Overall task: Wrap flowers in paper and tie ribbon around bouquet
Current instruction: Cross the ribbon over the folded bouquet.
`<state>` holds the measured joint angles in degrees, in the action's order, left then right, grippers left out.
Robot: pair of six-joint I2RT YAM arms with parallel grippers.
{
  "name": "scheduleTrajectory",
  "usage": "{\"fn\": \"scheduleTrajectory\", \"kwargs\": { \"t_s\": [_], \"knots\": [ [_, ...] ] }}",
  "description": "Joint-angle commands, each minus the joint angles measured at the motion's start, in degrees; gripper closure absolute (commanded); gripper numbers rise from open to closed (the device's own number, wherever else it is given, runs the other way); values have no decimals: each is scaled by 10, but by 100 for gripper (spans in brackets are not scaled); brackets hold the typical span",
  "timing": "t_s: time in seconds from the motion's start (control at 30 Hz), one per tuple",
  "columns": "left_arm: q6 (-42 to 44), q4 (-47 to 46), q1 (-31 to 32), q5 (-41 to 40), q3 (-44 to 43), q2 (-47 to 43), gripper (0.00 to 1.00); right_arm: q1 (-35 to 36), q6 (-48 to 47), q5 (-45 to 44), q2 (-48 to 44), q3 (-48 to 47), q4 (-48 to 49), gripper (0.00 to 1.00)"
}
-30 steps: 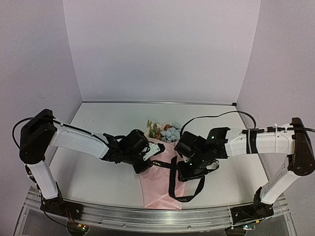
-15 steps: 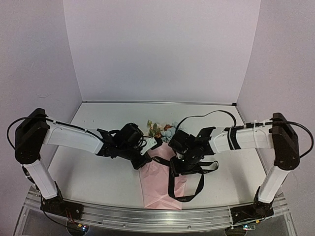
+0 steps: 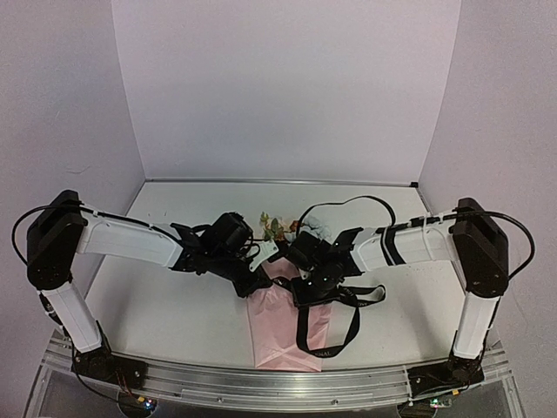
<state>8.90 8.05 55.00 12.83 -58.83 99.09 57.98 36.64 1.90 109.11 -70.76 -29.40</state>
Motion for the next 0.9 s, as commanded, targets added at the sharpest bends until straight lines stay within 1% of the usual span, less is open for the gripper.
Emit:
{"fn": "scheduleTrajectory", "kwargs": {
  "t_s": [0.0, 0.1, 0.17, 0.23, 0.3, 0.5, 0.6, 0.7, 0.77, 0.87],
  "knots": [
    [-8, 6, -10, 22, -22, 1, 100, -2, 6, -10, 5, -14, 12, 70],
    [-9, 8, -14, 23, -22, -1, 100, -3, 9, 1, -11, -3, 12, 80],
    [-9, 9, -16, 26, -22, 0, 100, -6, 11, 14, -34, 10, 12, 85],
    [-10, 9, -19, 30, -21, 0, 100, -13, 14, 23, -60, 29, 12, 93],
    [-10, 7, -21, 33, -20, 1, 100, -23, 18, 33, -87, 49, 11, 99],
    [-15, 0, -24, 39, -18, 2, 100, -58, 10, 97, -170, 77, -22, 100],
    [-17, -3, -24, 43, -19, 3, 100, -102, -40, 125, -214, 56, -77, 100],
    [-19, -4, -25, 48, -21, 2, 100, -168, -103, 147, -241, -12, -152, 100],
    [-19, -5, -26, 50, -22, 2, 100, -211, -128, 169, -235, -72, -180, 100],
    [-20, -3, -27, 54, -27, 4, 100, -237, -136, 209, -209, -159, -202, 100]
  ]
}}
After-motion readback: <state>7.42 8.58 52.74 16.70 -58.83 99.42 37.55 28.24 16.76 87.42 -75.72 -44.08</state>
